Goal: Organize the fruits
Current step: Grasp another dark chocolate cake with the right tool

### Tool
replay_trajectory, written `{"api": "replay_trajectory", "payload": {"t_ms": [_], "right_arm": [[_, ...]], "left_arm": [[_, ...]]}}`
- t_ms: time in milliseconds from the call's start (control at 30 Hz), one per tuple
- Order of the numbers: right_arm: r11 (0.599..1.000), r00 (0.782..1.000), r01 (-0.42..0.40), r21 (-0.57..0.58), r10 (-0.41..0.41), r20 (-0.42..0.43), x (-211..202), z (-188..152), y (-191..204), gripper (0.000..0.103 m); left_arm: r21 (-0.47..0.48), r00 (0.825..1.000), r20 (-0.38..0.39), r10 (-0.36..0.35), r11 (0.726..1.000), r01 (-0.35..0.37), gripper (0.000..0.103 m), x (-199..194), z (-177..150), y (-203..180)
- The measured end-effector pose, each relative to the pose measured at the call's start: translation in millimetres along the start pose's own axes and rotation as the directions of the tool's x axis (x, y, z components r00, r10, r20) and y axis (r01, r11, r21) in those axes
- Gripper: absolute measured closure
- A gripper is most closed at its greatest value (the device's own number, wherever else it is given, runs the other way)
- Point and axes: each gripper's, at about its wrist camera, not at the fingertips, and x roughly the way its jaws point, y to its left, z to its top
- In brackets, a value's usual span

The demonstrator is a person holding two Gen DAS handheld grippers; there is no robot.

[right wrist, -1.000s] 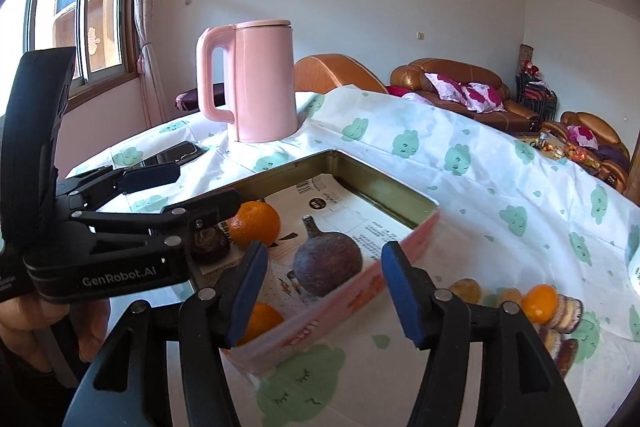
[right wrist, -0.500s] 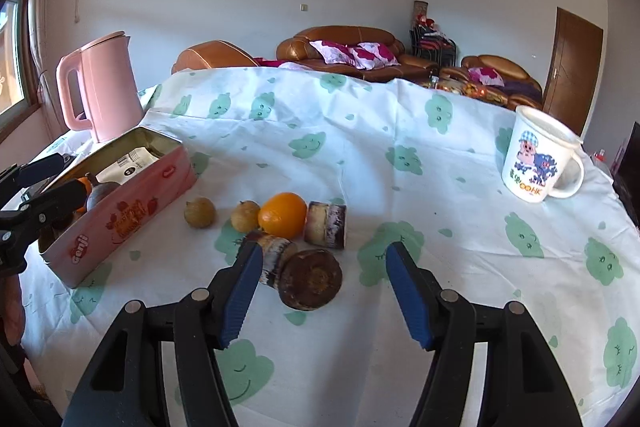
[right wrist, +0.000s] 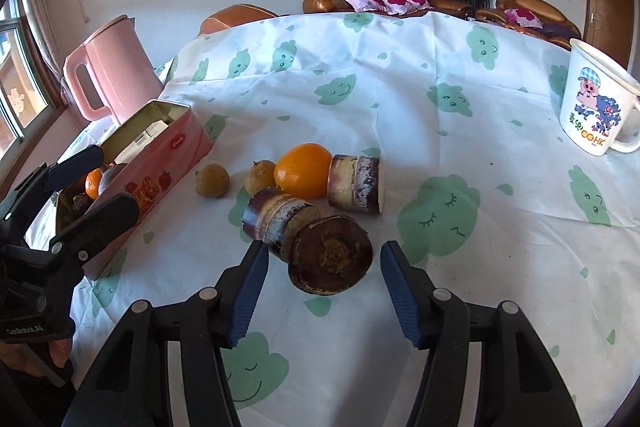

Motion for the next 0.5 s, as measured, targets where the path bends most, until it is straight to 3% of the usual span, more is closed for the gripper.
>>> {"api": "replay_trajectory", "payload": {"t_ms": [67,233,500], "right_arm": [[1.000,1.000,0.005,-0.004,-0.005,0.001,0.2,-0.2,1.1,0.058],[0.999,0.998,0.040,-0.013,-0.039,0.056,-11.3,-1.6,3.8,0.058],[0.976,0.963,0.204,0.078,-0.214,0.161,-34.2,-3.2,-7.5,0.058]], "left_arm": [[0.001,1.000,-0.007,0.001,1.000,-0.001,0.009,2.5,-1.0,-1.3],[0.002,1.000,-0.024,-0.003,1.000,0.003,0.009,8.7,-0.4,-4.3],[0.023,0.997,-0.057,-0.056,0.998,0.057,0.010,24.2,8.7,-29.5]]}}
